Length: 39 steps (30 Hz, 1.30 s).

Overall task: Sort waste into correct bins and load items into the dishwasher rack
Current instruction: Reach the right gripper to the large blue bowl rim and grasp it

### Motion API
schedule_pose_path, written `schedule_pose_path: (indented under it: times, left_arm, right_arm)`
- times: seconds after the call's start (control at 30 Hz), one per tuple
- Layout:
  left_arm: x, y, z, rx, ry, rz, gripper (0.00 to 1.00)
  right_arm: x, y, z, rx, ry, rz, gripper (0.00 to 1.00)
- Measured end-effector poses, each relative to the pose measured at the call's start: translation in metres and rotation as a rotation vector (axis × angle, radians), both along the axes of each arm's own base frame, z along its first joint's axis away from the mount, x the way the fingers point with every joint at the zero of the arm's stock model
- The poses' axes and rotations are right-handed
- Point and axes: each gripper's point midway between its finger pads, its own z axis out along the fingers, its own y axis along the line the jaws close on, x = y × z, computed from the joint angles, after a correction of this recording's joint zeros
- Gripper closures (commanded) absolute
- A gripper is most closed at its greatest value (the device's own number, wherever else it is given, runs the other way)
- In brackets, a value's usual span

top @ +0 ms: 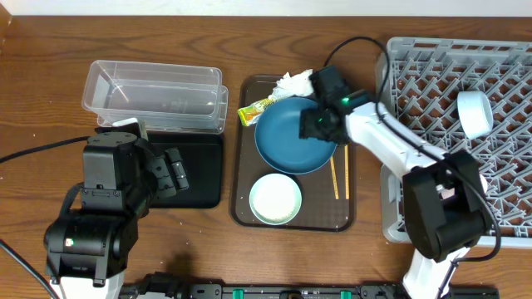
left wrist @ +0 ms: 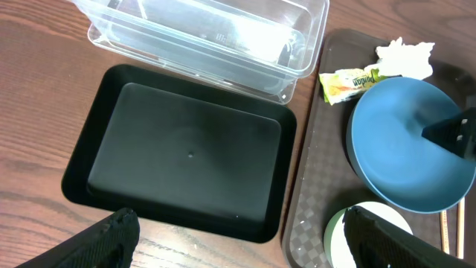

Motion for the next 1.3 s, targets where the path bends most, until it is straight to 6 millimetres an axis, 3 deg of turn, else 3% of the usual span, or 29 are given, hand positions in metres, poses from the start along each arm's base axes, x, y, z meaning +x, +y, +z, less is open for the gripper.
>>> schedule_pose_path:
  times: [0.1,0.23,0.37,0.63,0.73,0.83,0.93,1.03,1.23,1.3]
  left_arm:
    - [0.0,0.0,0.0,0.0,0.0,0.0,0.1]
    - [0.0,0.0,0.0,0.0,0.0,0.0,0.1]
    - [0.0,0.0,0.0,0.0,0.0,0.0,0.1]
    - [0.0,0.0,0.0,0.0,0.0,0.0,0.1]
    - [0.0,0.0,0.0,0.0,0.0,0.0,0.1]
    - [0.0,0.0,0.0,0.0,0.0,0.0,0.1]
    - [0.0,0.0,0.0,0.0,0.0,0.0,0.1]
    - [0.0,0.0,0.0,0.0,0.0,0.0,0.1]
    - [0.0,0.0,0.0,0.0,0.0,0.0,0.1]
    - [0.0,0.0,0.0,0.0,0.0,0.0,0.1]
  right_arm:
    - [-0.003,0.005,0.001,0.03,0.012,0.05,0.38]
    - [-0.016,-0.004,0.002,-0.002,0.053,0.058,0.37]
    - [-0.009,-0.01,0.01,0.013,0.026,0.071,0.41]
    - [-0.007,0.001,0.036,0.13,-0.029,0.187,0.4]
    - [-0.006,-0.007,0.055,0.129,-0.056,0.15,0.4]
    - [-0.01,-0.029,0.063,0.081,-0.045,0.075,0.4]
    - [-0.014,-0.048,0.056,0.022,-0.015,0.024,0.42]
    - [-0.019,-0.059,0.038,-0.023,0.025,-0.001,0.56]
    - [-0.025,-0.053,-0.01,-0.002,0.083,0.019,0.67]
    - [-0.028,-0.049,-0.017,0.012,0.092,0.018,0.79]
